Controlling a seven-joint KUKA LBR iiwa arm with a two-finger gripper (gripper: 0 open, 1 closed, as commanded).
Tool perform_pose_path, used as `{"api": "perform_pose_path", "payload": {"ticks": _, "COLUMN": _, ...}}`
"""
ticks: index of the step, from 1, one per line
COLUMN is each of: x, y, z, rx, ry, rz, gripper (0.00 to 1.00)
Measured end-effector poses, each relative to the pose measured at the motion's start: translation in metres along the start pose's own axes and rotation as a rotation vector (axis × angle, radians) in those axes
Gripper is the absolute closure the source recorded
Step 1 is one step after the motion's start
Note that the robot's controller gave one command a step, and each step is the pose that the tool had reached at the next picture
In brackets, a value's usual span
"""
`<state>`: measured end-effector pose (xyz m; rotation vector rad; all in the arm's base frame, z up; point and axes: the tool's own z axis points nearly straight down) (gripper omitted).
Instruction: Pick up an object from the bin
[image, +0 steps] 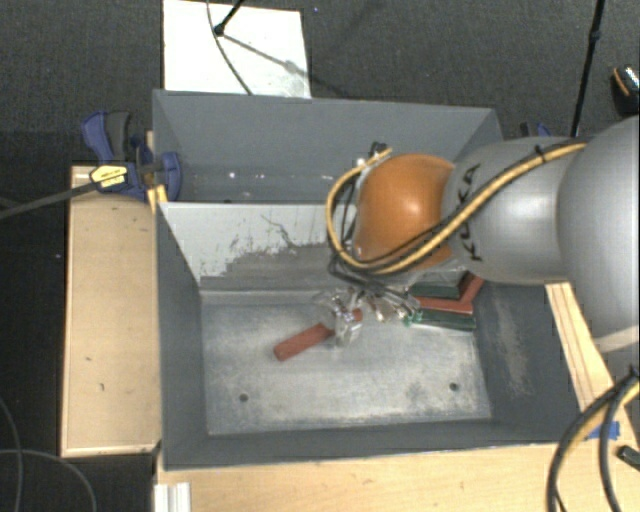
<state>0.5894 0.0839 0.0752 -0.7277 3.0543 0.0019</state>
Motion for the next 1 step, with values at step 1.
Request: {"api": "perform_pose_path", "payload": {"ticks": 1, "x": 0.049, "y": 0.04, "z": -0.177, "rx": 0.004, "ry": -0.006, "rz": -0.421, "gripper": 1.0}}
